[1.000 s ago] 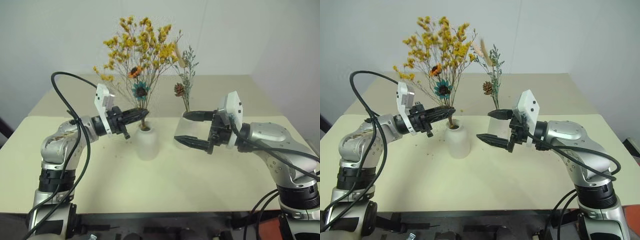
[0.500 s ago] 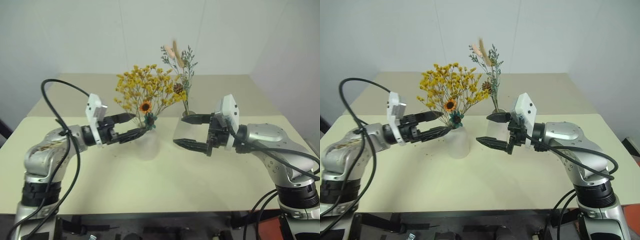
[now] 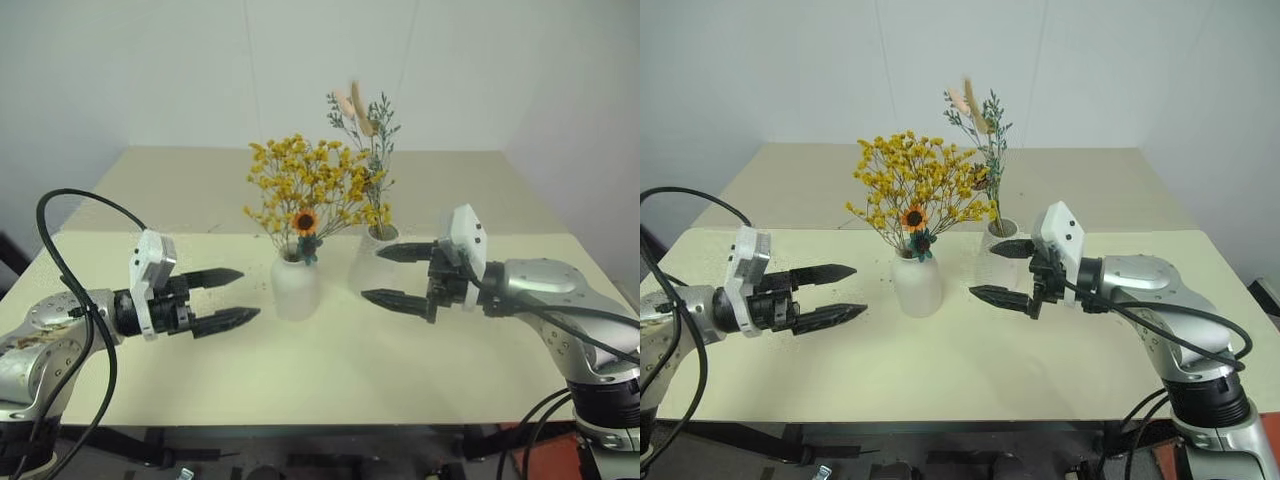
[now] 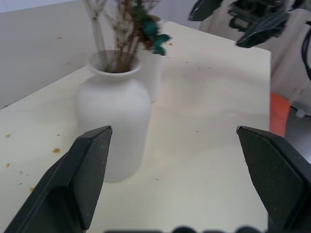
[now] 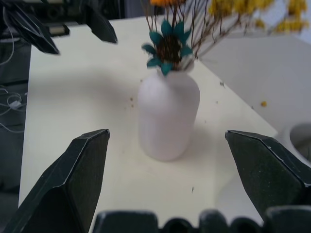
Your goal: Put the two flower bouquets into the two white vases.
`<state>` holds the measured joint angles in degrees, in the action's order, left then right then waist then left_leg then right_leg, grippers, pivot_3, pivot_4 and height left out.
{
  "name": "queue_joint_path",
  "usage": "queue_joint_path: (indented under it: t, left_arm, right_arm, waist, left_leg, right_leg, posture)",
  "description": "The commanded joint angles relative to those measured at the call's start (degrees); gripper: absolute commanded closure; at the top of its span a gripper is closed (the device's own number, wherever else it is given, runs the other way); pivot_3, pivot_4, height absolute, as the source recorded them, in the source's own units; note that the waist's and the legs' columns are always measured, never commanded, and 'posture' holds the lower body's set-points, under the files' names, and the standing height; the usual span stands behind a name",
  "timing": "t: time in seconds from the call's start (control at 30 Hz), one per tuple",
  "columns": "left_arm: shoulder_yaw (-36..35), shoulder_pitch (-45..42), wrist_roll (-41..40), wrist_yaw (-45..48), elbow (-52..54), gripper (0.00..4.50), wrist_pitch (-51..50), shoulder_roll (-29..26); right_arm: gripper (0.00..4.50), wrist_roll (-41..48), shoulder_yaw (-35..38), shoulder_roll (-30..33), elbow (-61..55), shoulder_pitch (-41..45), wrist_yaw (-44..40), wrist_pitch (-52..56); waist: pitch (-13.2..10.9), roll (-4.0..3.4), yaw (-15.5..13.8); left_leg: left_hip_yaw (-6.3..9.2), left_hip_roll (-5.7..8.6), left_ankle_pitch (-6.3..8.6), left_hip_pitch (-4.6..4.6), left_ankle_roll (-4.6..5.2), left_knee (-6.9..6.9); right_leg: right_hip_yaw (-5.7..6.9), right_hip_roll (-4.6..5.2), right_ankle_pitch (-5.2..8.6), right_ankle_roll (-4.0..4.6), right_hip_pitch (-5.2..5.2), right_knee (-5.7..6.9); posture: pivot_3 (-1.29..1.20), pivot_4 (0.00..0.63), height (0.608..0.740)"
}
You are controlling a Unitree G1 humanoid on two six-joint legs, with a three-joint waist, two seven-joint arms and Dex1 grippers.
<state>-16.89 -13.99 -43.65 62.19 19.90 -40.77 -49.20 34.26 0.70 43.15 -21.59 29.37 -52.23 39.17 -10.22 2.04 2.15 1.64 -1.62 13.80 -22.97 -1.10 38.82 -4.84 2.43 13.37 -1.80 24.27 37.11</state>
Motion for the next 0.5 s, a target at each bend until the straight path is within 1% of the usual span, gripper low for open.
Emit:
queue_joint_path:
  t: [0.03,0.17,0.5]
  left_arm:
    - [0.45,-0.56,-1.16,1.10,1.90,0.01,1.97,0.16]
    - [1.99,-1.76,-1.16,1.92,1.21,0.01,2.54,0.35]
    - [7.01,-6.38,0.45,4.43,-3.43,0.01,4.68,2.29]
  right_arm:
    - [0.00,-0.48,2.92,2.04,-2.35,-1.73,0.31,-1.02]
    - [0.00,-1.03,3.61,3.19,-3.01,-3.46,1.28,-0.83]
    - [0.00,-1.98,7.17,6.26,-7.22,-11.22,4.23,-0.22]
  waist:
    - [0.00,0.00,0.05]
    - [0.00,0.00,0.21]
    - [0.00,0.00,0.22]
  left_leg:
    - [0.00,0.00,0.00,0.00,0.00,0.00]
    - [-0.01,0.00,0.00,0.00,0.00,-0.01]
    - [-0.03,0.00,0.00,0.00,0.00,0.00]
  right_leg:
    - [0.00,0.00,0.00,0.00,0.00,0.00]
    - [-0.01,-0.01,0.01,0.00,0.01,0.00]
    - [-0.03,-0.01,0.01,-0.01,0.00,0.00]
  posture:
    - [0.00,0.150,0.740]
    - [0.00,0.150,0.740]
    - [0.00,0.150,0.740]
